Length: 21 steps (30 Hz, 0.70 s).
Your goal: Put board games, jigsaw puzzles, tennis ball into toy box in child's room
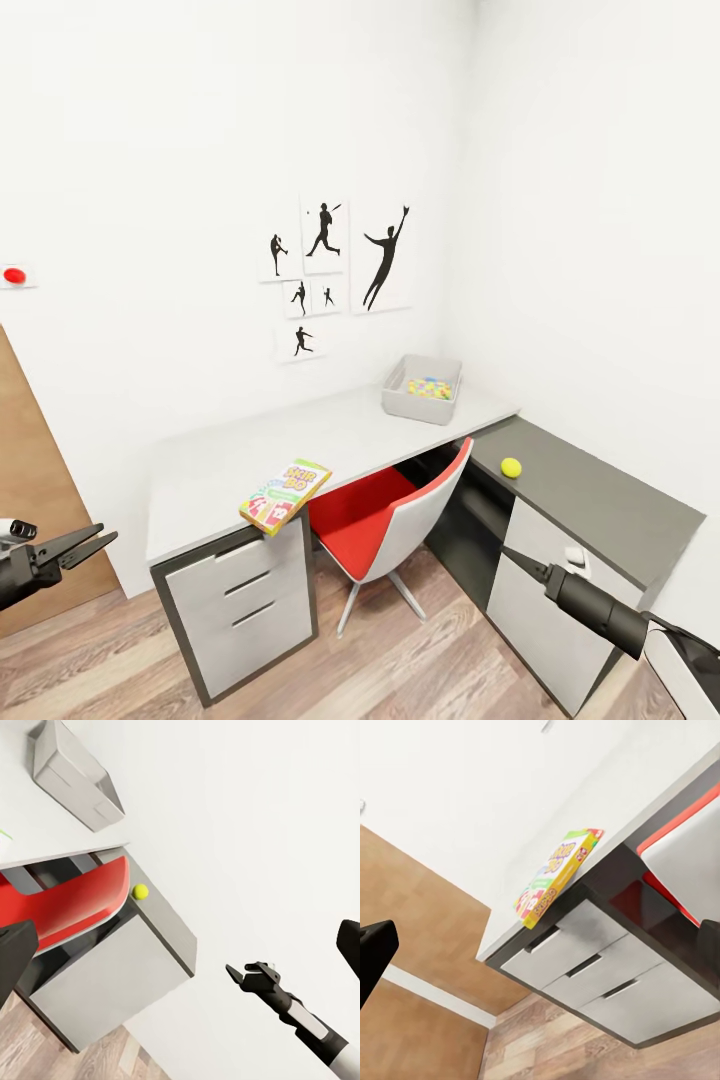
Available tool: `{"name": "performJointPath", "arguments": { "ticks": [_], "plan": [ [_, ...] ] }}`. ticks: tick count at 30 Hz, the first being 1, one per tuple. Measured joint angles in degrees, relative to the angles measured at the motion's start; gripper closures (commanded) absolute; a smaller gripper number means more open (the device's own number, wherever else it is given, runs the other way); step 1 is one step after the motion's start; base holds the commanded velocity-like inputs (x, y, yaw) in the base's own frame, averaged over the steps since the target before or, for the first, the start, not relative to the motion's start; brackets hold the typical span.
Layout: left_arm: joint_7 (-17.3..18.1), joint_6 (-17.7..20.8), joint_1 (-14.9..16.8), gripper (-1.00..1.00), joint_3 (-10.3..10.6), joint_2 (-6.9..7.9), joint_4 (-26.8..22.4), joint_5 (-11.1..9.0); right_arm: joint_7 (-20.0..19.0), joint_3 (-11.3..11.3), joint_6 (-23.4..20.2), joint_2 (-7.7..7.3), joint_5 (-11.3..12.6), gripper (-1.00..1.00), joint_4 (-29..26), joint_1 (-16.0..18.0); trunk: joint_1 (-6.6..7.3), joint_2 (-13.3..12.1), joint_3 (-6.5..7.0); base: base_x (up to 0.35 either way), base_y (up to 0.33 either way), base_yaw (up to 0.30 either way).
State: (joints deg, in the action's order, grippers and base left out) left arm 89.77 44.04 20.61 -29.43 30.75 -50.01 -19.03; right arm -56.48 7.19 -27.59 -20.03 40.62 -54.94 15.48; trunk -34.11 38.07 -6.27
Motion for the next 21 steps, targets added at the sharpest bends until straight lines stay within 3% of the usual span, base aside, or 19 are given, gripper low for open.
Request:
{"name": "performJointPath", "arguments": {
  "ticks": [21],
  "plan": [
    [0.0, 0.0, 0.0, -1.0, 0.0, 0.0, 0.08, 0.0, 0.0, -0.04, 0.02, 0.0, 0.07, -1.0, 0.0, 0.02, 0.0, 0.0, 0.0, -0.044, 0.015, 0.0]
  ]
}}
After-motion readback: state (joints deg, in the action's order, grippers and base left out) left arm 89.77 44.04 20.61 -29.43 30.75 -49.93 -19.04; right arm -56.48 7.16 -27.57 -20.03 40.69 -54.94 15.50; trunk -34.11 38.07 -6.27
